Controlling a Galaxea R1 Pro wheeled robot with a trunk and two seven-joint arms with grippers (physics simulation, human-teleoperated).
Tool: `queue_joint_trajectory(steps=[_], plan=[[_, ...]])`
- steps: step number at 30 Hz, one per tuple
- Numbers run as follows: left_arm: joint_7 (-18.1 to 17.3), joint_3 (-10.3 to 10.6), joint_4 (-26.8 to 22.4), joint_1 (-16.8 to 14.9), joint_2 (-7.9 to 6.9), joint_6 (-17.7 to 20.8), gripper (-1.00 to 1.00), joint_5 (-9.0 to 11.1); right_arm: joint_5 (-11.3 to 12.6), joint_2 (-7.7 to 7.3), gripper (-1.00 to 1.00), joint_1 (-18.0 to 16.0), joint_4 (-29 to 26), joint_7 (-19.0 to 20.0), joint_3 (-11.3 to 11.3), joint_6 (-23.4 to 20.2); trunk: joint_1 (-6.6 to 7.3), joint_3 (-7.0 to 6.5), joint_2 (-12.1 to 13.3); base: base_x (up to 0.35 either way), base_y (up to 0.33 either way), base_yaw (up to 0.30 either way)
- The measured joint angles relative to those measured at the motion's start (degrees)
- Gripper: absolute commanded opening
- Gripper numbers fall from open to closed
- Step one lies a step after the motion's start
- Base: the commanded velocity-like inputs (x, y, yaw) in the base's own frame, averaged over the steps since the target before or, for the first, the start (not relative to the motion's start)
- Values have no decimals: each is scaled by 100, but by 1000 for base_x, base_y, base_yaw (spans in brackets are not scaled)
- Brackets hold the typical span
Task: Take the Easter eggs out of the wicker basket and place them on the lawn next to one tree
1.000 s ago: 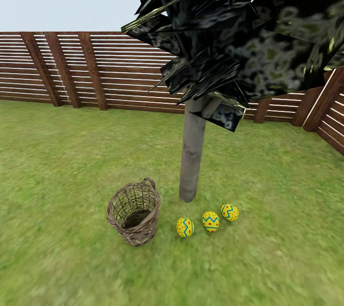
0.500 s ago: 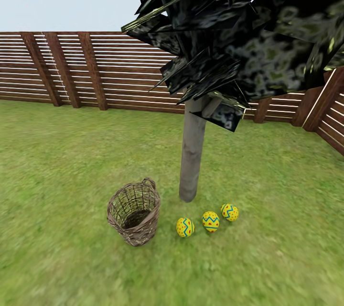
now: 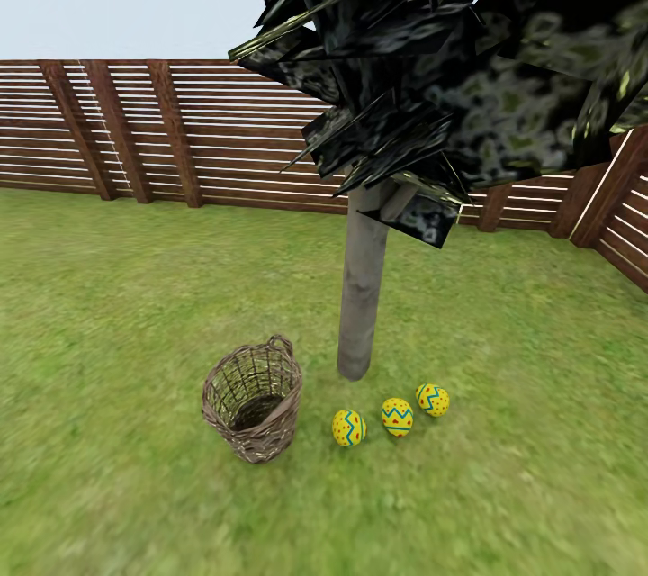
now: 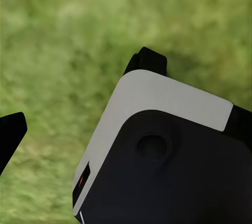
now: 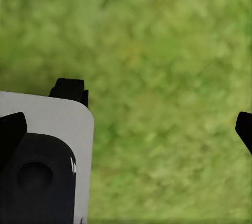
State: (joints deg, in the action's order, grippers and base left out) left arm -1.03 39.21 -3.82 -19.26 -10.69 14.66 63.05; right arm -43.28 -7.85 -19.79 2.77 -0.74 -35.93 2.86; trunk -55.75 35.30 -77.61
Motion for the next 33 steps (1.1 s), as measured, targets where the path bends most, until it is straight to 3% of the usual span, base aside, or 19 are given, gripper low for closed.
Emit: queue_joint_trajectory(steps=[33], plan=[[0,0,1,-2,0,0,100,0,0,0,100,0,0,-1,1,0,0,0,0,0,0,0]])
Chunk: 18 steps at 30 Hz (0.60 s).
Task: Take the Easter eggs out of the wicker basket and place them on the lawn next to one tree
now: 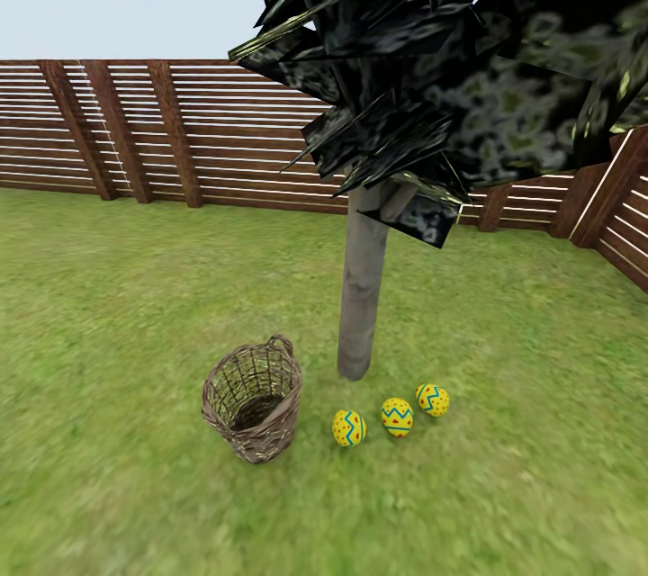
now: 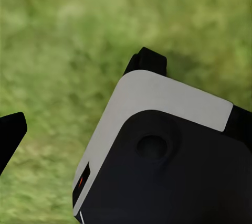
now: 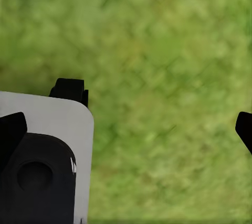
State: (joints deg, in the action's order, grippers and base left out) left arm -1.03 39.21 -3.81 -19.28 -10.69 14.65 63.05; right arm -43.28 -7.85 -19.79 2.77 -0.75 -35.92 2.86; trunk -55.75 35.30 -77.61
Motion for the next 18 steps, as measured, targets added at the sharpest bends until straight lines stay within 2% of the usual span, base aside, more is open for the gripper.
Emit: queue_joint_trajectory(steps=[18], plan=[[0,0,-1,2,0,0,100,0,0,0,100,0,0,2,-1,0,0,0,0,0,0,0]])
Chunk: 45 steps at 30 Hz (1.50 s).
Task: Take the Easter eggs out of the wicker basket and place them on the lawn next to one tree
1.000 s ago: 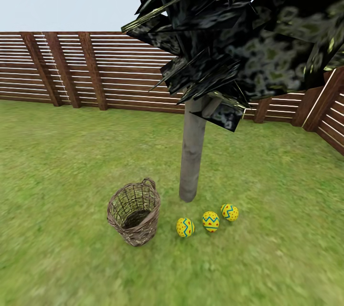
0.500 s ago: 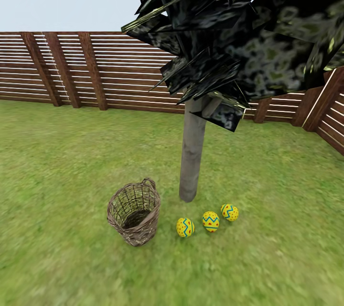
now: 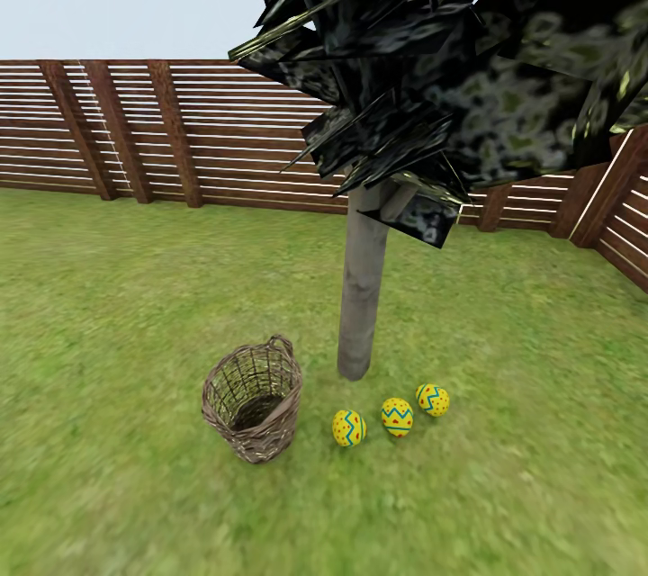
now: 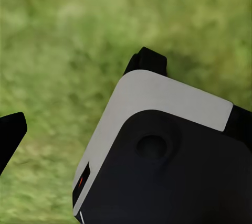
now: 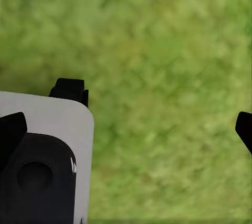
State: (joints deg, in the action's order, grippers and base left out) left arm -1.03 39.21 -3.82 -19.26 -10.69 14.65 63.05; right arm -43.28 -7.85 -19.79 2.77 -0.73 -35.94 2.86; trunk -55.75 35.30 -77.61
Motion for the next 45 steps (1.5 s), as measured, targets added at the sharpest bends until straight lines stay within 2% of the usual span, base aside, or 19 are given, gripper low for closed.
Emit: queue_joint_trajectory(steps=[45], plan=[[0,0,1,1,0,0,100,0,1,0,100,0,0,-5,1,0,0,0,0,0,0,0]])
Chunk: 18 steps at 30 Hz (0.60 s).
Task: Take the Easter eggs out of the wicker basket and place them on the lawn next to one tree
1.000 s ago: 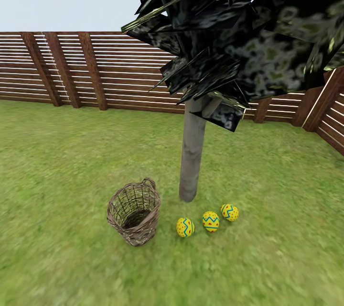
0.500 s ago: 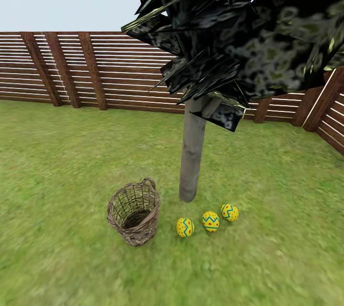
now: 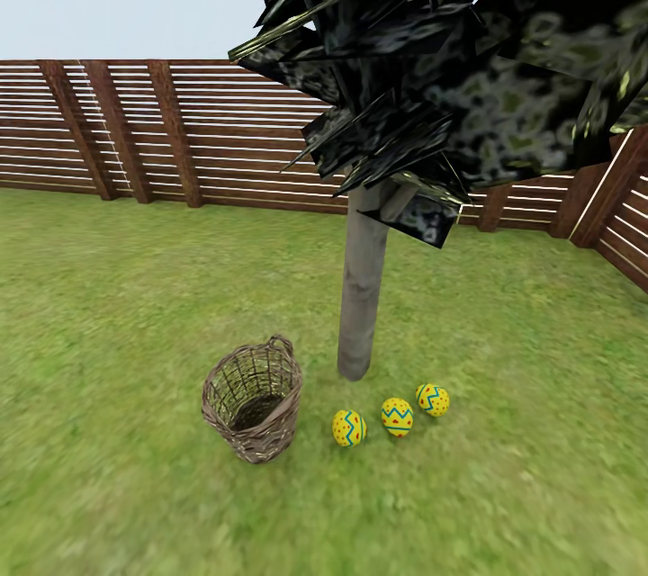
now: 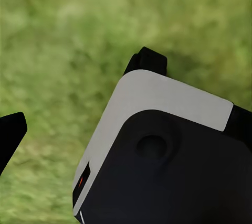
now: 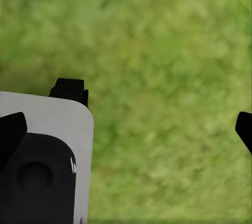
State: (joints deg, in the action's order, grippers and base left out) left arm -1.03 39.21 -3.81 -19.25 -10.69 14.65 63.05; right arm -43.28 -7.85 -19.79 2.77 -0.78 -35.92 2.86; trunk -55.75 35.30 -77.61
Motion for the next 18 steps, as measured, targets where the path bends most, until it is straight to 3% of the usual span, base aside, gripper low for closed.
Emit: queue_joint_trajectory(steps=[18], plan=[[0,0,-1,2,0,0,100,0,0,0,100,0,0,3,-1,0,0,0,0,0,0,0]])
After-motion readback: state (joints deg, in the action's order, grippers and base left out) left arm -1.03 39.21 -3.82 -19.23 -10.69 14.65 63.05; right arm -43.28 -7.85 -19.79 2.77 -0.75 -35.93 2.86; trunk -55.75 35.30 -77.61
